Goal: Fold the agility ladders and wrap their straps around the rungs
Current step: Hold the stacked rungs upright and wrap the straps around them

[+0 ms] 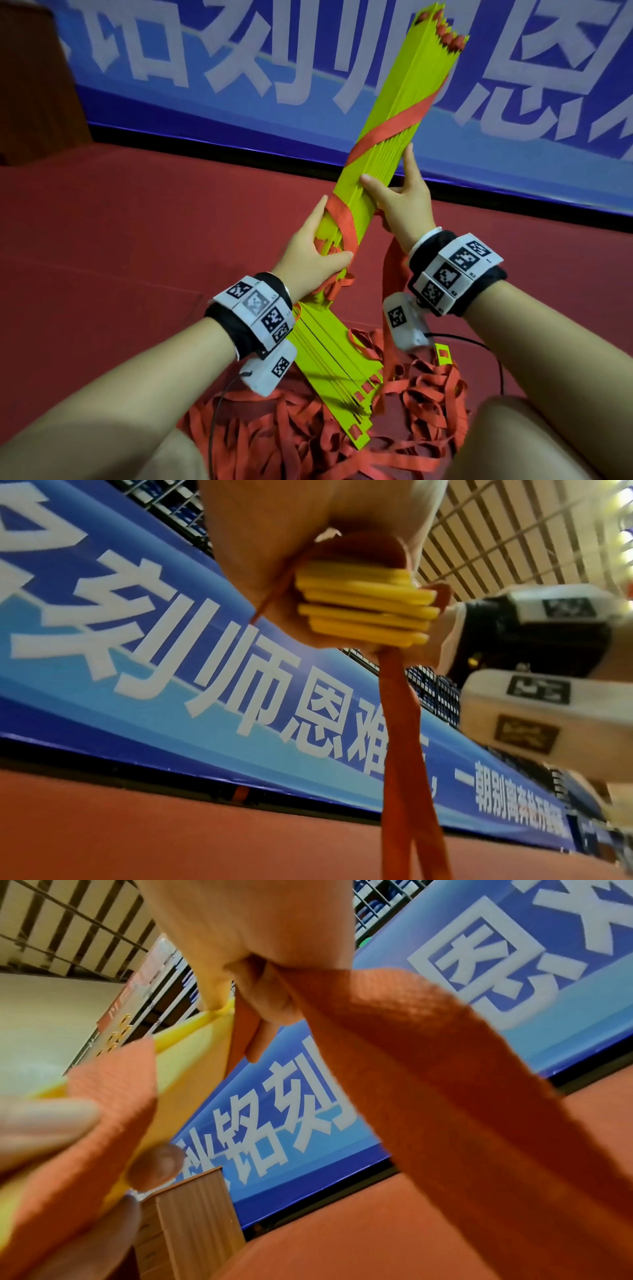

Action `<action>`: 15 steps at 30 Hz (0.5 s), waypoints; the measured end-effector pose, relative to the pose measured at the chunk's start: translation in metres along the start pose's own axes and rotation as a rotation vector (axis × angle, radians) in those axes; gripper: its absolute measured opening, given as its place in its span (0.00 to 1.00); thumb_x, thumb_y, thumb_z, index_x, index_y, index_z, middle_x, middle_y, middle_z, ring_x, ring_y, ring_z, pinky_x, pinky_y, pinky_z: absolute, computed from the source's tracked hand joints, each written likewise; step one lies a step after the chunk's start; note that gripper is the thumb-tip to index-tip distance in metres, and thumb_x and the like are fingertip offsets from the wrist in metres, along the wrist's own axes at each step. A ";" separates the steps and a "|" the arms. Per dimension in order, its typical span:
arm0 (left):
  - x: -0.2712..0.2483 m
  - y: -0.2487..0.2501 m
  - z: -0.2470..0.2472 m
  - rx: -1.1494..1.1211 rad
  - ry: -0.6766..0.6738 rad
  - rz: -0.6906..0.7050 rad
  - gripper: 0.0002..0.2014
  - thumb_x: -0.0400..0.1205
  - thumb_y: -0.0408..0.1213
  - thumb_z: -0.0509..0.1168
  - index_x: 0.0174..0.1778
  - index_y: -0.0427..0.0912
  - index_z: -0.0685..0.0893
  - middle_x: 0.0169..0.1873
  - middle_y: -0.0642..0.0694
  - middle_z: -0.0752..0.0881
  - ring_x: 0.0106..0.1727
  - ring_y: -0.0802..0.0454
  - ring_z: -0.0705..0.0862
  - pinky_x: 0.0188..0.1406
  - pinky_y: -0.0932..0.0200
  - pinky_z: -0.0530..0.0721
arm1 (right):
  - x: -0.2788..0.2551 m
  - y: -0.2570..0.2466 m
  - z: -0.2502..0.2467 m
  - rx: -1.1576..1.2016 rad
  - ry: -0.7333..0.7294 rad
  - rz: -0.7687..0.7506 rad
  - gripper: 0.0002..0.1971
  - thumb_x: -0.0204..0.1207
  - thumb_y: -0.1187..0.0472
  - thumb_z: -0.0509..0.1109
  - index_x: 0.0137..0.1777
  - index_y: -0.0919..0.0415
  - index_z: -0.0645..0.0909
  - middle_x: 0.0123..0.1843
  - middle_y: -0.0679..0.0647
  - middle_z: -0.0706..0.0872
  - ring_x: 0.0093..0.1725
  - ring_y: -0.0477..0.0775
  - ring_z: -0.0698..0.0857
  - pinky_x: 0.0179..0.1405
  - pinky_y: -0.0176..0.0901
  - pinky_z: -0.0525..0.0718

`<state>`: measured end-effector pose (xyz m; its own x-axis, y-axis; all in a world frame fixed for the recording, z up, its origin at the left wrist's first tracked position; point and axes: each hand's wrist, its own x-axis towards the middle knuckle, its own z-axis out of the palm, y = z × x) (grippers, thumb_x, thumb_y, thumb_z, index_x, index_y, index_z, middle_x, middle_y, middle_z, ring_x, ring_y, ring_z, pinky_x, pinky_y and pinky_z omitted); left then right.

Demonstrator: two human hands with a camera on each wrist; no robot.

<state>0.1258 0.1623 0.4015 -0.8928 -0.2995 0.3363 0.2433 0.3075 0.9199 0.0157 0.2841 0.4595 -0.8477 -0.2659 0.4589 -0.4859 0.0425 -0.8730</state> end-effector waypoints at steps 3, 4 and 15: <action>-0.002 -0.006 -0.005 0.263 0.110 0.088 0.48 0.71 0.52 0.74 0.85 0.57 0.56 0.46 0.44 0.88 0.46 0.47 0.85 0.50 0.53 0.83 | 0.004 0.010 0.009 -0.142 -0.006 -0.035 0.40 0.79 0.52 0.71 0.85 0.48 0.52 0.47 0.54 0.84 0.32 0.42 0.81 0.29 0.32 0.75; -0.003 -0.008 -0.007 0.374 0.151 0.154 0.44 0.75 0.54 0.72 0.85 0.54 0.58 0.33 0.45 0.84 0.35 0.45 0.82 0.38 0.54 0.79 | 0.004 0.013 0.012 -0.143 0.006 -0.017 0.40 0.79 0.49 0.69 0.85 0.48 0.50 0.49 0.55 0.86 0.36 0.48 0.83 0.34 0.39 0.77; -0.011 -0.017 0.009 0.477 0.211 0.362 0.28 0.85 0.48 0.46 0.81 0.43 0.68 0.67 0.39 0.83 0.63 0.39 0.83 0.55 0.46 0.82 | -0.005 -0.003 0.021 -0.095 0.200 -0.086 0.52 0.63 0.42 0.78 0.83 0.53 0.54 0.65 0.48 0.83 0.62 0.51 0.84 0.66 0.50 0.80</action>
<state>0.1281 0.1689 0.3806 -0.6797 -0.2574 0.6868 0.2770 0.7770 0.5653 0.0255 0.2651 0.4565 -0.8229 -0.0771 0.5630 -0.5682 0.1204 -0.8140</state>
